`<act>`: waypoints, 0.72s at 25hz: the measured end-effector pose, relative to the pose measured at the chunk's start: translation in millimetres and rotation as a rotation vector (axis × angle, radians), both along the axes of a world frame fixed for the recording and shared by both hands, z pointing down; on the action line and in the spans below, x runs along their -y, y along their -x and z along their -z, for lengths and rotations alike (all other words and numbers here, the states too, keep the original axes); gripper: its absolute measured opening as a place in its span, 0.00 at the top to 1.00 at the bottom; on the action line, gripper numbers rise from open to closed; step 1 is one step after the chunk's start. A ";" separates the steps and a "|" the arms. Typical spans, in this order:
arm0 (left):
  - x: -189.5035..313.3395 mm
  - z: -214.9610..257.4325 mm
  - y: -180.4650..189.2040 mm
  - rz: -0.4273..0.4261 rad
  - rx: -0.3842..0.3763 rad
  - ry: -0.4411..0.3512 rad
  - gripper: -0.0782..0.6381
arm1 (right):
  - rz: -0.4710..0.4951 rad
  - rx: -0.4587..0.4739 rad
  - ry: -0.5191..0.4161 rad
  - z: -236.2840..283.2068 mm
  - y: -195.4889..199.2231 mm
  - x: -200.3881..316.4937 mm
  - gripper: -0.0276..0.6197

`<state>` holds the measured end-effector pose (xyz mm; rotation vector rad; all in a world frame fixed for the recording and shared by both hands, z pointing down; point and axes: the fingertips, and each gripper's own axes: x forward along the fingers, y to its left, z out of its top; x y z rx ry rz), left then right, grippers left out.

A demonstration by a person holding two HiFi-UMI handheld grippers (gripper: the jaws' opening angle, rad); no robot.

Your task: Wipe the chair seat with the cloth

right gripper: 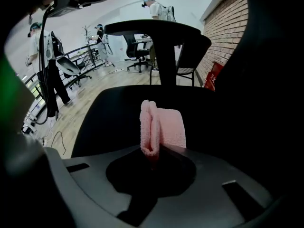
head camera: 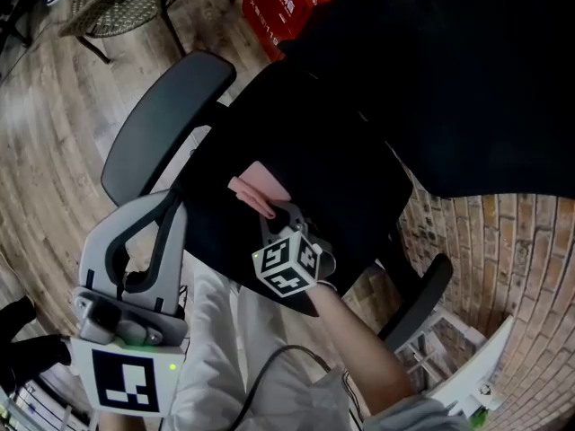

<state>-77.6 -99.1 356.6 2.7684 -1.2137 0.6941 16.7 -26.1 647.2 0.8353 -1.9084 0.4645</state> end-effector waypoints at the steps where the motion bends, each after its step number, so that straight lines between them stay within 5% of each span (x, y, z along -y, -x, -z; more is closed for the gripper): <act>1: -0.6 -0.5 -3.6 -0.004 0.000 0.001 0.87 | -0.014 -0.017 -0.003 -2.0 -15.0 1.9 0.87; 8: -4.5 -1.3 -24.3 -0.031 0.002 -0.001 0.87 | -0.147 -0.158 -0.021 -15.7 -127.9 16.0 0.87; 18: -4.2 -4.8 -36.7 -0.047 0.006 0.001 0.87 | -0.490 -0.306 0.006 -10.9 -275.4 31.2 0.87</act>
